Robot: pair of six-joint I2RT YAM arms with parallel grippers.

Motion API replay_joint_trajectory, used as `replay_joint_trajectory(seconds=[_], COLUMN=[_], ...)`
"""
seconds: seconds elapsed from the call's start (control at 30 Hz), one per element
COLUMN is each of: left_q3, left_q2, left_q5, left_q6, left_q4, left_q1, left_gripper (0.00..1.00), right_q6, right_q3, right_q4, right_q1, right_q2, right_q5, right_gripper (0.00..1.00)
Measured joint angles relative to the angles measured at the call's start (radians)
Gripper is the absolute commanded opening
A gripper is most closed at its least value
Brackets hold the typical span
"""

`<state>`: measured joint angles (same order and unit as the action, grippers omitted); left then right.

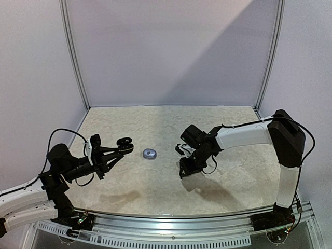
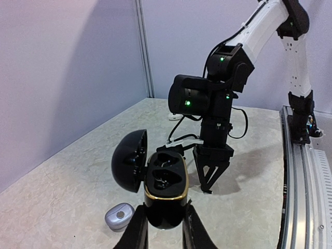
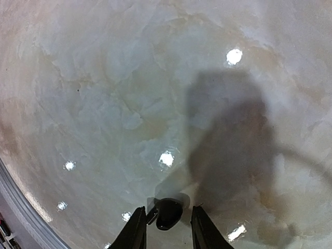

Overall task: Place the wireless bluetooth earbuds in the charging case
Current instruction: Move the right earbud to the center of the board.

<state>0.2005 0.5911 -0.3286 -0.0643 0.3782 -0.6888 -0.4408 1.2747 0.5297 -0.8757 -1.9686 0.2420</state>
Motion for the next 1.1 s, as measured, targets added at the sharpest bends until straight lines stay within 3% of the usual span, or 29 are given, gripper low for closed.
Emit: replay_joint_trajectory(seconds=[0.33,0.5,0.8,1.1], left_q3=[0.0,0.0,0.0,0.0], left_q2=[0.0,0.0,0.0,0.0], left_q5=[0.0,0.0,0.0,0.0], left_q6=[0.0,0.0,0.0,0.0], left_q4=[0.0,0.0,0.0,0.0], left_q1=[0.0,0.0,0.0,0.0], left_gripper=[0.0,0.0,0.0,0.0], right_q6=[-0.004,-0.003,0.0,0.001], right_q3=[0.04,0.059,0.151,0.197], right_q4=[0.006,0.045,0.175,0.206], right_q1=[-0.004,-0.013,-0.058,-0.073], right_q2=[-0.032,-0.036,-0.073,-0.107], right_q5=[0.002,-0.013,-0.133,-0.158], right_gripper=[0.24,0.29,0.29,0.2])
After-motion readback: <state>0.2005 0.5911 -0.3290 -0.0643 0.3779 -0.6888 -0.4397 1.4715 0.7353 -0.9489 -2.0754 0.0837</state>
